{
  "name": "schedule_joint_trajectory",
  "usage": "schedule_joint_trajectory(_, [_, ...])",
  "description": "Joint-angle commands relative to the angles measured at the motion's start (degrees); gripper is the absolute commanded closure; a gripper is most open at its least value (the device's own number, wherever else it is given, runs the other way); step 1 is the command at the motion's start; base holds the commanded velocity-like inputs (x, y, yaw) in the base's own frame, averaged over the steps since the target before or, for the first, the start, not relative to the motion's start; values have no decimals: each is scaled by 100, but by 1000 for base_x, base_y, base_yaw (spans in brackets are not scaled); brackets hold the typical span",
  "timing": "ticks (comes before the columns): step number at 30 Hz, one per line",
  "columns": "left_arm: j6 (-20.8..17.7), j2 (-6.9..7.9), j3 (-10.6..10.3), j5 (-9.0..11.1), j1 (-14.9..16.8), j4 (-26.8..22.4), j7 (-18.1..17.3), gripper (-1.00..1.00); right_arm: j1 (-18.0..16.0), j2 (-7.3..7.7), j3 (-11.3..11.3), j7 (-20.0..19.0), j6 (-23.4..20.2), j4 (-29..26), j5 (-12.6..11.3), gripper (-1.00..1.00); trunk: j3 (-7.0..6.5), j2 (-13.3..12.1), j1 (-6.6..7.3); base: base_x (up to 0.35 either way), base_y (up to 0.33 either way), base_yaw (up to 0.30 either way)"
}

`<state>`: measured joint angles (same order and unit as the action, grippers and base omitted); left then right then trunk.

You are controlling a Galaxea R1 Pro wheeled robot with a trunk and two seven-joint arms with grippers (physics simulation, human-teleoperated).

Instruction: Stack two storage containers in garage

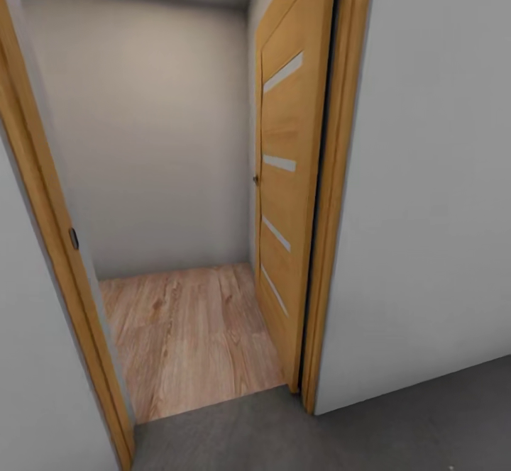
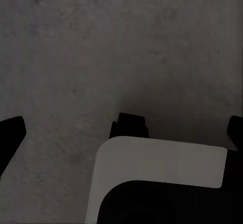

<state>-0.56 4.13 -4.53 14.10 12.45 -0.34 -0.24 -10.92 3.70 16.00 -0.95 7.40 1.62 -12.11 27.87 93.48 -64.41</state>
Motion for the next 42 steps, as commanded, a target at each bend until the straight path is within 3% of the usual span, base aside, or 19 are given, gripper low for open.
schedule_joint_trajectory(1, [-6, 0, -48, 56, 3, -2, -2, -100, -7, -1, 53, -10, 34, 17, -55, -100, 6, 3, -3, 325, 0, 190])
schedule_joint_trajectory(12, [-6, 1, -48, 56, 3, -2, -2, -100, -7, 0, 62, -18, 33, 16, -53, -100, 6, 3, -3, 325, 0, 238])
schedule_joint_trajectory(22, [-6, 0, -52, 51, 3, -2, -2, -100, -7, 24, 62, -28, 59, 14, -39, -100, 6, 3, -3, 325, 0, 33])
schedule_joint_trajectory(30, [1, 0, -53, 50, 3, -2, -2, -100, -7, -16, 61, -13, 48, 14, 130, -100, 6, 3, -3, 325, 0, 22])
schedule_joint_trajectory(42, [22, 0, -54, 49, 3, -2, -2, -100, -7, -4, 70, -8, 42, 14, 139, -100, 6, 3, -3, 325, 0, 255])
